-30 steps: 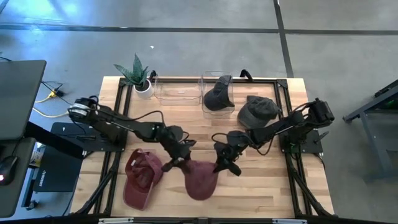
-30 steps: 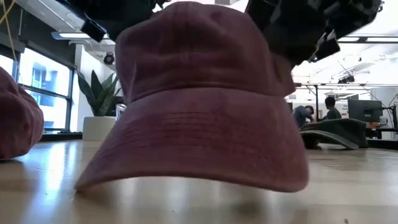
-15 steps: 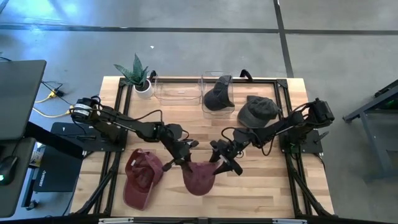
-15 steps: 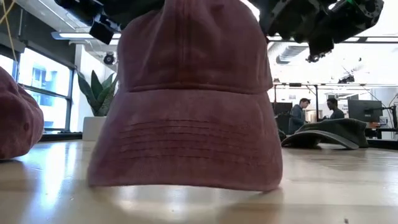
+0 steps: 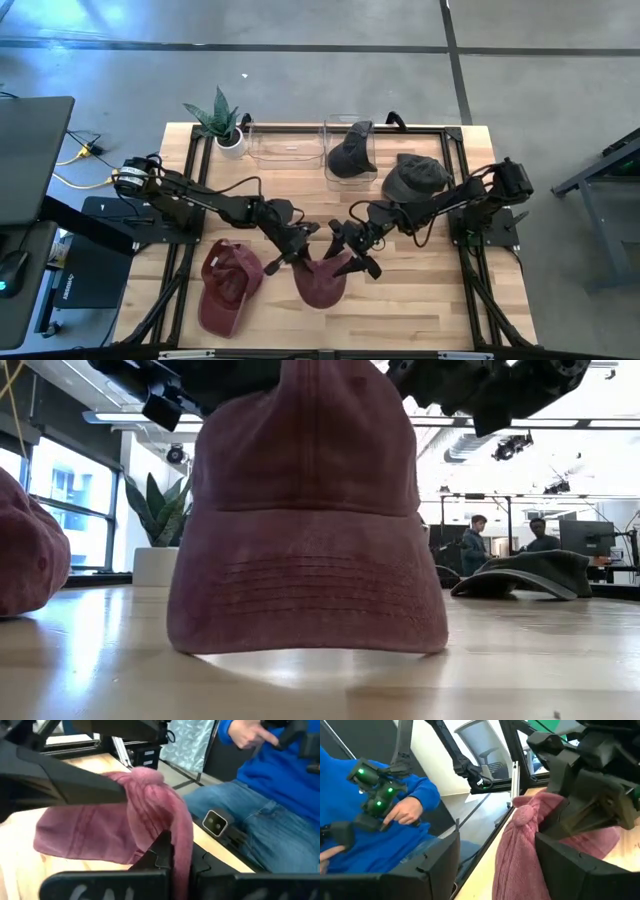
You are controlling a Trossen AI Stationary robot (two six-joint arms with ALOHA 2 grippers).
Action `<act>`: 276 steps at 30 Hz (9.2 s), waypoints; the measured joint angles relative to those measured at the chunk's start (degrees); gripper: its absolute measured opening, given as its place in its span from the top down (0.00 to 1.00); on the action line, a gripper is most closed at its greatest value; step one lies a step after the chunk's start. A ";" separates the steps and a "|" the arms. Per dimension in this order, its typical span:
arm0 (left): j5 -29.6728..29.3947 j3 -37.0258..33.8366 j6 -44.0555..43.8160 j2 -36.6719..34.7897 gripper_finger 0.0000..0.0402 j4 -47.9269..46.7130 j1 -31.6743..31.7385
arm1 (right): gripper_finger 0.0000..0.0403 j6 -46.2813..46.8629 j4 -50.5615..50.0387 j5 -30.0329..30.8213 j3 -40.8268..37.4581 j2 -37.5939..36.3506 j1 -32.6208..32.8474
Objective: Pick & Place hat
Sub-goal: Put the right red cap into the left transparent bin, then put the black cap into the right transparent bin
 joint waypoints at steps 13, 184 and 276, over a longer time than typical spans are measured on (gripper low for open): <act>8.03 0.00 -1.67 0.00 0.99 0.46 -0.11 | 0.41 9.41 -5.95 -17.88 0.02 0.14 -1.90; -0.68 25.60 32.07 -14.69 1.00 -49.66 54.87 | 0.79 -5.73 0.69 46.41 -15.85 -15.90 13.57; -21.84 34.29 13.40 0.69 0.45 -55.39 56.62 | 0.79 -4.22 1.34 46.75 -15.82 -15.86 13.54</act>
